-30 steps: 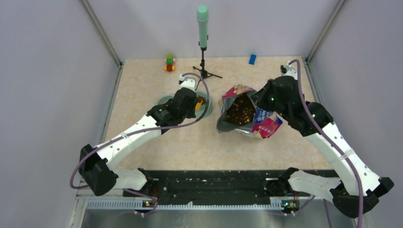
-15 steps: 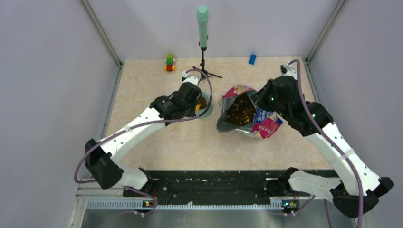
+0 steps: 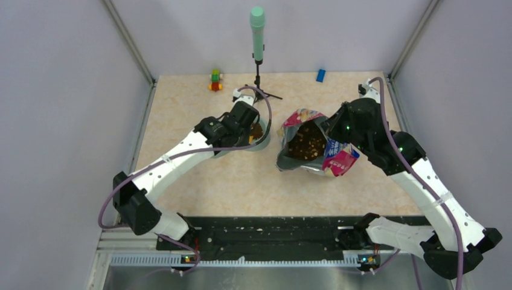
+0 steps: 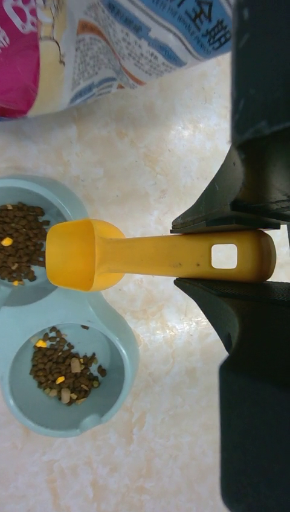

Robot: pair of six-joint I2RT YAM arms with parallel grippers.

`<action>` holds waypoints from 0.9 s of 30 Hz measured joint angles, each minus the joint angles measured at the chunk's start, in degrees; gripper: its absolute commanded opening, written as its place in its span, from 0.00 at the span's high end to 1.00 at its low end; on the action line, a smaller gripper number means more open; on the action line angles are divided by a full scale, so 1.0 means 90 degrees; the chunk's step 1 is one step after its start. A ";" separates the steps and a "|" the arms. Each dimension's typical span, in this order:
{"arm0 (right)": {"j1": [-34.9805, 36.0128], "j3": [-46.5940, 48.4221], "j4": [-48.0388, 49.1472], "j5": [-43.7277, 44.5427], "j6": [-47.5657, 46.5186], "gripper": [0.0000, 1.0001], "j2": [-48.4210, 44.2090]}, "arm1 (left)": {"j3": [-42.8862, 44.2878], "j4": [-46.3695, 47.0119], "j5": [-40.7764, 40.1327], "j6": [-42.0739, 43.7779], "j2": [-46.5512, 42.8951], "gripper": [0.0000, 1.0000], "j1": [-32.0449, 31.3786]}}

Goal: Serve the pet food

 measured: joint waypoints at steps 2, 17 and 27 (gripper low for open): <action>0.0000 0.0000 -0.0002 0.0005 0.0000 1.00 -0.0002 | -0.0073 -0.0049 0.0019 -0.0061 0.0107 1.00 0.0000; 0.0000 0.0000 -0.0002 0.0022 0.0002 1.00 -0.0002 | 0.0243 -0.0498 0.0078 -0.0085 0.0146 1.00 0.0005; 0.0000 -0.0002 0.0000 0.0017 0.0000 1.00 -0.0002 | 0.0452 -0.0877 0.0061 -0.0090 -0.0141 1.00 0.0005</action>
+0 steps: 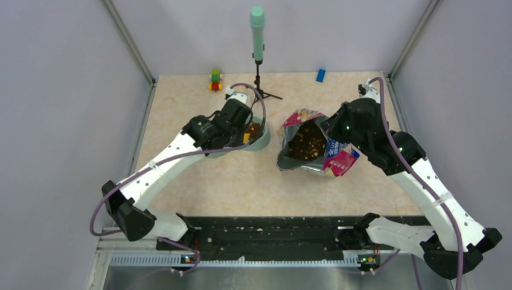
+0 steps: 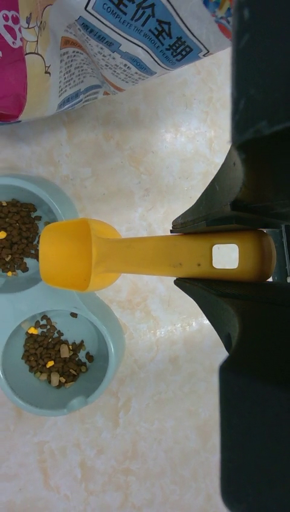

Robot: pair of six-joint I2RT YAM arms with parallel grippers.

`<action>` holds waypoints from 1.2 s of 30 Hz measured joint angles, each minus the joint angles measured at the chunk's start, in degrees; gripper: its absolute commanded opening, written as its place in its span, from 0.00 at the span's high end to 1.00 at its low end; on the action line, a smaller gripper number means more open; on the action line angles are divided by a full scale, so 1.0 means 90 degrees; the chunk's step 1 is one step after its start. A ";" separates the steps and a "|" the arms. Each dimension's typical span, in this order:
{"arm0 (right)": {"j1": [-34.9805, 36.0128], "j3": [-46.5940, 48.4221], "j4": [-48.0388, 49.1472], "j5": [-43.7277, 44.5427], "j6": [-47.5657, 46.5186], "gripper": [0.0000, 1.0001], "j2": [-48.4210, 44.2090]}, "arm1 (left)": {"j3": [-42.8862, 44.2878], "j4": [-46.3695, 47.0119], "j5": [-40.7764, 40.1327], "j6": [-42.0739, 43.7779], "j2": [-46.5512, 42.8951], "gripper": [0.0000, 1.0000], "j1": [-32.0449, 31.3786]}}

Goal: Serve the pet food

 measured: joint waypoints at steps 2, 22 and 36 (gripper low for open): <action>0.0000 -0.0007 0.0005 0.0000 0.0000 1.00 0.0000 | -0.0192 0.0143 0.0002 -0.0044 -0.0245 1.00 0.0000; 0.0000 -0.0007 0.0015 -0.0005 0.0000 1.00 0.0000 | -0.0918 0.0738 0.0648 0.0240 -0.1598 1.00 0.0005; 0.0000 -0.0007 0.0100 -0.0049 -0.0005 1.00 0.0056 | -0.0333 0.1217 0.3266 0.2084 -0.3271 1.00 -0.0816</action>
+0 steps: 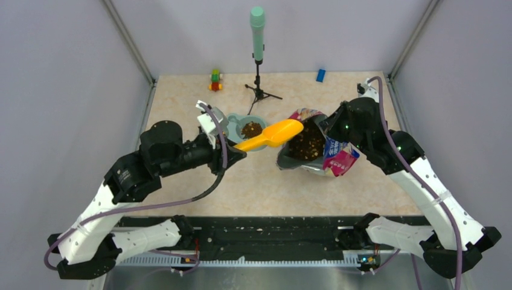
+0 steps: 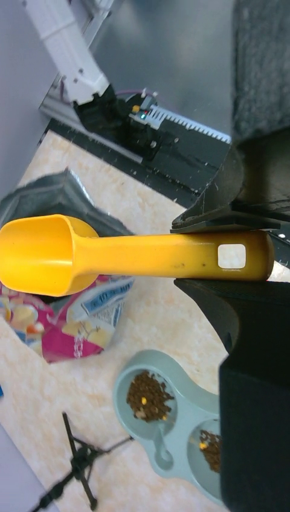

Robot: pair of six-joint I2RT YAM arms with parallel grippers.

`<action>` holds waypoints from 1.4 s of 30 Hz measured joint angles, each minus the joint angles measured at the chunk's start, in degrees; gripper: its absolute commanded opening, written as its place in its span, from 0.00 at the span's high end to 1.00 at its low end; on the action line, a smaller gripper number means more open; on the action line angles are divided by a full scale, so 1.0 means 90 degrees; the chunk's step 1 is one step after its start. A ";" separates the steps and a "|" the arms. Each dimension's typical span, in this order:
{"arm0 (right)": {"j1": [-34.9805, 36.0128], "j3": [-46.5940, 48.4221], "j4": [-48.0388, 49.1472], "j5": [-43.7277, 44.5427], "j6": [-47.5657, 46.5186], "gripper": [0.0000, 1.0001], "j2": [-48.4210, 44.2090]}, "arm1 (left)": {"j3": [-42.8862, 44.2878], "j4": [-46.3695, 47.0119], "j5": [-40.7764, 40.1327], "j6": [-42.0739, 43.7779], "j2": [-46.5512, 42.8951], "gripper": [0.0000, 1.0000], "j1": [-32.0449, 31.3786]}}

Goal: Serve the pet food

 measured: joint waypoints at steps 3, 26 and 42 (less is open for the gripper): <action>0.0000 0.0000 -0.0002 0.0000 0.0002 1.00 0.0000 | 0.0063 -0.0027 0.0481 0.0185 0.0097 1.00 -0.0131; 0.0000 0.0000 0.0000 0.0000 0.0007 1.00 0.0002 | -0.0136 0.0311 0.0056 -0.0551 0.1987 1.00 -0.0376; 0.0000 -0.0061 0.0049 0.0000 0.0007 1.00 -0.0005 | 0.1858 -0.0510 -0.2047 -0.2127 0.4318 1.00 -0.0981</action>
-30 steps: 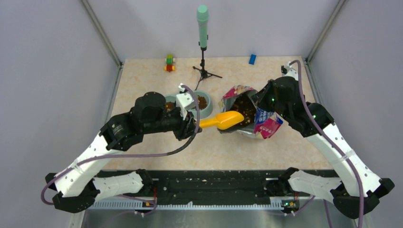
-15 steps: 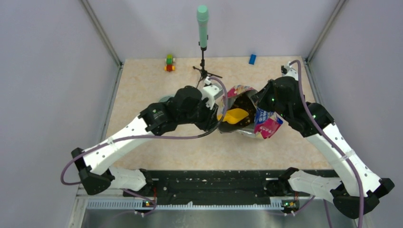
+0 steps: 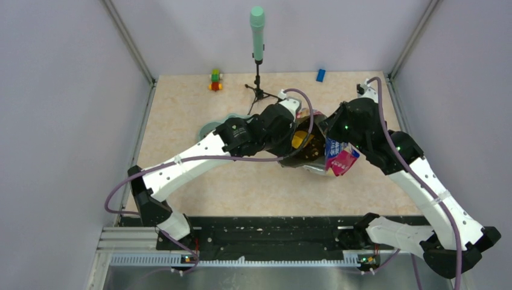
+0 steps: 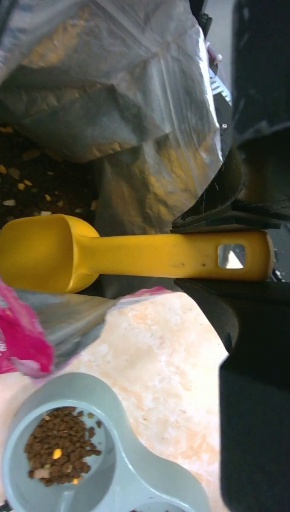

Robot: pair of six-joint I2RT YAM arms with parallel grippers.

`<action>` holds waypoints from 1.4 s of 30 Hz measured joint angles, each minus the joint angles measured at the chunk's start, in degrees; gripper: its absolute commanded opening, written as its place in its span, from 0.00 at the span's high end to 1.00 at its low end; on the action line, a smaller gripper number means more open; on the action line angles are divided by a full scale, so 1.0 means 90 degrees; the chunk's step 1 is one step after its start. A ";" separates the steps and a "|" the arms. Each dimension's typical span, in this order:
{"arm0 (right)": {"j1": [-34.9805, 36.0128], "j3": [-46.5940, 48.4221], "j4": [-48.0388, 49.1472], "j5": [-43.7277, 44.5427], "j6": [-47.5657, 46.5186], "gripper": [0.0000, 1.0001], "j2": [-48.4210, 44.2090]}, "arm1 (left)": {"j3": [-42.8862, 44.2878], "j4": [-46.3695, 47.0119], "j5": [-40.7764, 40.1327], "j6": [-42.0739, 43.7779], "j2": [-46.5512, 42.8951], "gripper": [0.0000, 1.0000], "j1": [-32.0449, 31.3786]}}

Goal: Serve the pet food

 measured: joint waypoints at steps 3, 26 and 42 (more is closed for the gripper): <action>0.0000 -0.0012 0.0005 0.0000 0.0000 1.00 -0.0012 | 0.0070 -0.0316 -0.0012 -0.0126 0.0017 1.00 -0.0022; 0.0000 -0.0136 0.0087 -0.0061 0.0049 1.00 -0.0124 | -0.0367 0.0219 -0.1180 -0.1608 0.0991 1.00 -0.0391; 0.0007 -0.0177 -0.0148 -0.0270 0.0056 1.00 -0.0299 | -0.3789 0.4558 -0.2062 -0.1545 -0.0034 1.00 -0.0529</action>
